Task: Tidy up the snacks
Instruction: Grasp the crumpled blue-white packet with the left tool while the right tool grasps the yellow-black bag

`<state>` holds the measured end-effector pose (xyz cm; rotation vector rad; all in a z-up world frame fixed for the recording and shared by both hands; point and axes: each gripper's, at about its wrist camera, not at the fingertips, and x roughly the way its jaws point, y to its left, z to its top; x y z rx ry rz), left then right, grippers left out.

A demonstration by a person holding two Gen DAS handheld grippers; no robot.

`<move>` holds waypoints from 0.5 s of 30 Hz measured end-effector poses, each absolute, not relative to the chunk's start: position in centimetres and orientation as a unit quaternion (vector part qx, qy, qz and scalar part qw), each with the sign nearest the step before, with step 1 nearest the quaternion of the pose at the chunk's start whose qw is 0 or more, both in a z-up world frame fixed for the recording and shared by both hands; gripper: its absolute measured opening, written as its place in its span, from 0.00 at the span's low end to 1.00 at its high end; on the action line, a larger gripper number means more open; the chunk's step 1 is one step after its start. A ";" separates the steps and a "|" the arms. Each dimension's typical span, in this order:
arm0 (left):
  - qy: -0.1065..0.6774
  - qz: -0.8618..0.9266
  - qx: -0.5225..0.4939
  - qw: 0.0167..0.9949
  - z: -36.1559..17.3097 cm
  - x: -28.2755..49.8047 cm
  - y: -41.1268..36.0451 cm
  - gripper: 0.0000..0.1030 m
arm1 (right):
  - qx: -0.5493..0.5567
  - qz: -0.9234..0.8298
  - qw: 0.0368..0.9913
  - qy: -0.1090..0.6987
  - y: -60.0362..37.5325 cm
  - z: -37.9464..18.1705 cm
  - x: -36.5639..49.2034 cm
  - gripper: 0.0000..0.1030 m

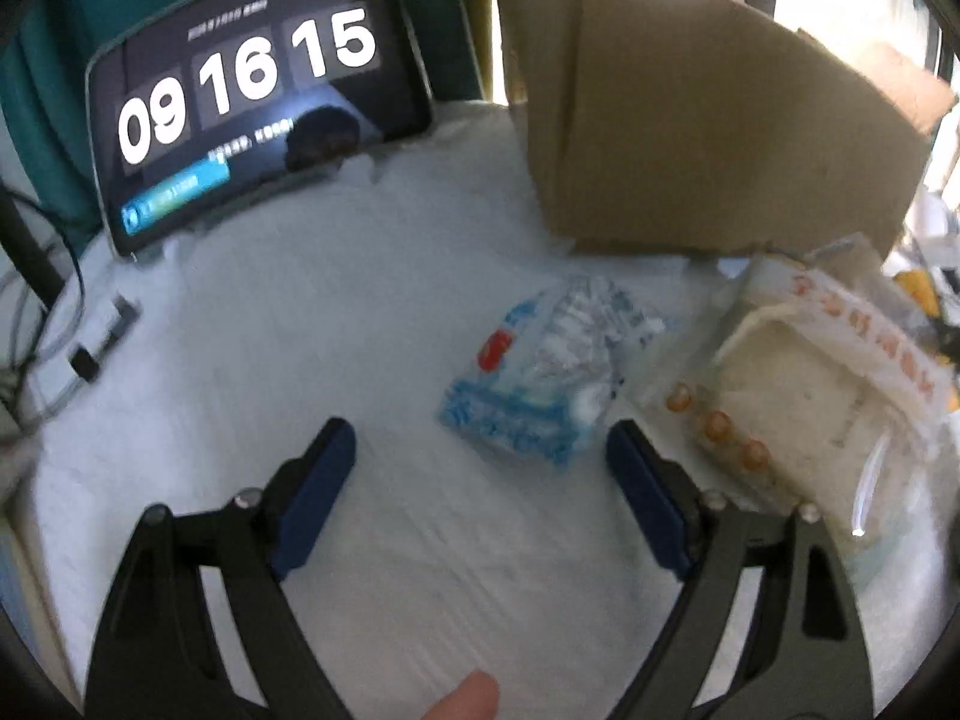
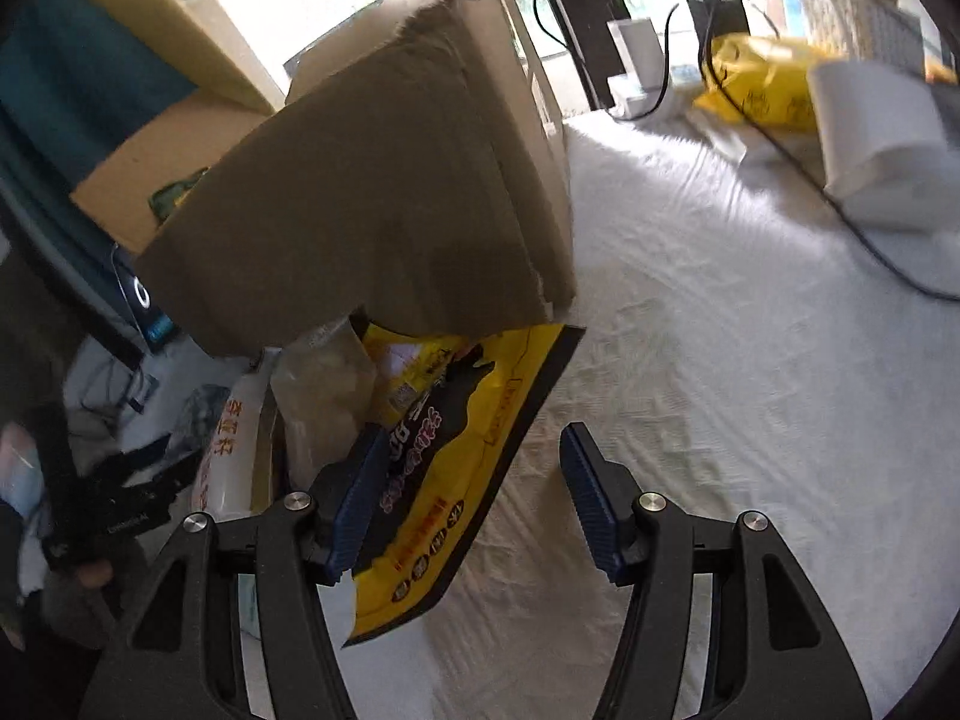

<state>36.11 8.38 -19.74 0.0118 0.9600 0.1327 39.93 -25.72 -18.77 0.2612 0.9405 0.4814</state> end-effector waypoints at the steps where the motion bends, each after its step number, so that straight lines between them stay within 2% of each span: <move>1: 0.461 0.064 0.010 0.885 -19.7 36.5 8.4 0.85 | 0.125 0.230 0.855 0.447 -25.6 -18.7 40.0 0.60; 5: 0.454 0.047 0.027 0.889 -19.7 37.9 7.4 0.84 | 0.119 0.232 0.855 0.449 -24.6 -18.8 40.4 0.58; 6: 0.455 0.044 0.031 0.889 -19.9 38.3 7.5 0.83 | 0.118 0.233 0.856 0.447 -24.5 -18.8 40.4 0.45; 8: 0.456 0.032 0.028 0.889 -20.1 38.9 7.4 0.73 | 0.119 0.247 0.853 0.443 -24.3 -18.8 40.4 0.36; 10: 0.460 0.011 0.017 0.888 -20.0 39.2 7.2 0.55 | 0.102 0.243 0.860 0.437 -23.9 -18.5 39.9 0.33; 15: 0.457 -0.011 0.035 0.889 -19.9 38.9 6.6 0.46 | 0.093 0.236 0.866 0.432 -24.4 -17.6 38.5 0.28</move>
